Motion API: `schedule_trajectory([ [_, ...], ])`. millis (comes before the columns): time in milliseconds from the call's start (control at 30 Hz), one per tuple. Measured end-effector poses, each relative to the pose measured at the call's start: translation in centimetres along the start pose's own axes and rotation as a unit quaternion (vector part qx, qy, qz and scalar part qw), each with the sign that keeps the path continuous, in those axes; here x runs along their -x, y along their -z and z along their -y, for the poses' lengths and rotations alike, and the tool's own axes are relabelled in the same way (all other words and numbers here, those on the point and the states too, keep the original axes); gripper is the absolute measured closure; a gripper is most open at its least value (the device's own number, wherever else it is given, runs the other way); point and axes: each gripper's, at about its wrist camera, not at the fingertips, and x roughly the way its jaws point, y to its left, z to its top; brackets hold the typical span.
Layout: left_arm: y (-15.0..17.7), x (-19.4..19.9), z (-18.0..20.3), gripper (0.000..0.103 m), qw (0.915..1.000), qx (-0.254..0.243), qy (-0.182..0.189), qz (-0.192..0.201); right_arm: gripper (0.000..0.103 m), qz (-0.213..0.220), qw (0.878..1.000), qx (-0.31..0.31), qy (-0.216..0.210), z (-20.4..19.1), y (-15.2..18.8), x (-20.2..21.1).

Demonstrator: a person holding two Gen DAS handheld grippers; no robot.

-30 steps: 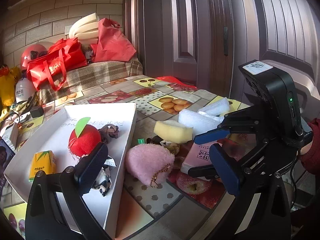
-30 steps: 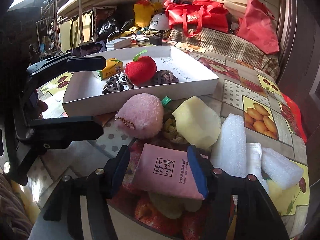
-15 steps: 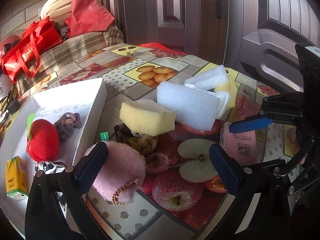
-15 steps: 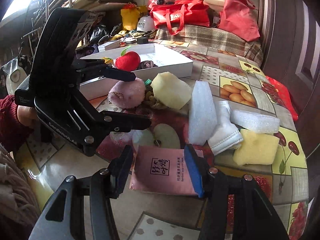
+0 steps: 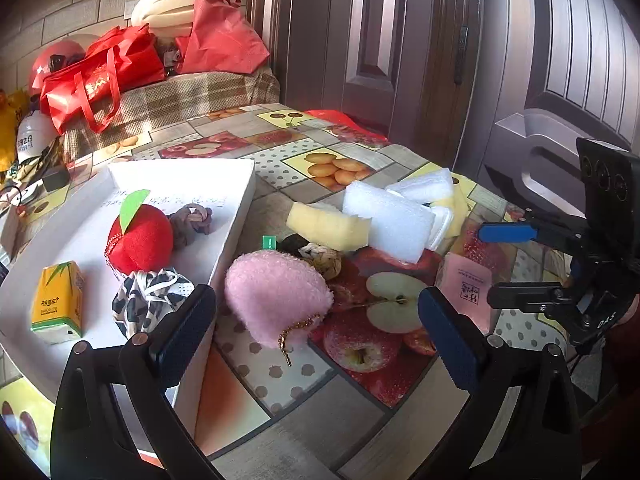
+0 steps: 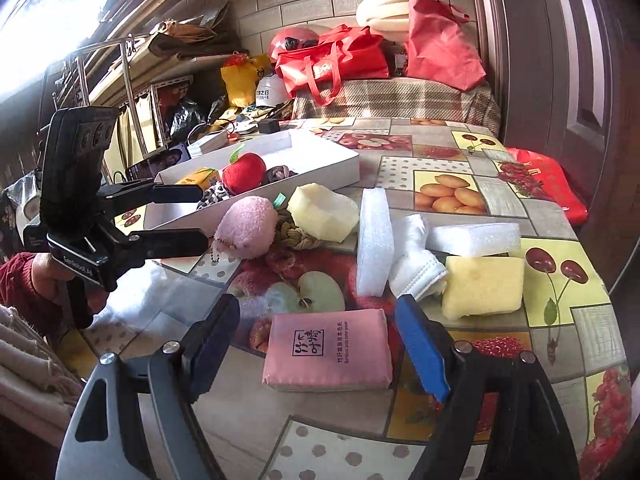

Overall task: Organize soft objects
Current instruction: 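Grasp the pink fluffy ball with the left tool while the right grasps the pink pouch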

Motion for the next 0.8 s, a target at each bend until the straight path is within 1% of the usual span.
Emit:
schedule_trajectory([
  [67, -0.3, -1.5, -0.1, 0.001, 0.9999, -0.002, -0.001, -0.016, 0.023, -0.011, 1.000, 0.001, 0.004, 0.0, -0.1, -0.3],
  [167, -0.2, -3.7, 0.6, 0.001, 0.9986, -0.023, -0.016, -0.046, 0.023, -0.032, 0.999, 0.004, 0.010, -0.2, 0.0, -1.2],
  [233, -0.2, -4.4, 0.9, 0.001, 0.9977, -0.031, -0.024, -0.056, 0.023, -0.045, 0.999, 0.005, 0.012, -0.2, 0.2, -1.8],
  [300, -0.3, -4.4, 1.0, 0.001, 0.9981, -0.031, -0.014, -0.051, 0.022, -0.060, 0.998, 0.009, 0.023, -0.3, 0.2, -2.6],
  [433, -0.1, -4.6, 1.7, 0.001, 0.9972, -0.037, 0.006, -0.064, 0.023, -0.082, 0.996, 0.013, 0.040, -0.4, 0.1, -3.9],
  [533, 0.4, -3.9, 2.9, 0.001, 0.9948, -0.047, 0.055, -0.072, 0.023, -0.095, 0.995, 0.014, 0.037, -0.2, 0.3, -4.3],
  [567, 0.5, -3.5, 3.3, 0.001, 0.9948, -0.052, 0.056, -0.067, 0.024, -0.096, 0.995, 0.016, 0.035, -0.1, 0.5, -4.2],
  [633, 0.4, -2.7, 3.4, 0.001, 0.9968, -0.054, 0.033, -0.049, 0.028, -0.095, 0.995, 0.016, 0.036, 0.3, 0.7, -3.9],
  [700, -0.2, -2.4, 2.8, 0.001, 0.9983, -0.045, 0.014, -0.034, 0.028, -0.094, 0.995, 0.008, 0.034, 0.7, 0.8, -3.7],
  [800, -1.4, -3.1, 1.7, 0.001, 0.9989, -0.030, -0.002, -0.037, 0.028, -0.093, 0.995, -0.003, 0.032, 0.9, 0.9, -3.8],
])
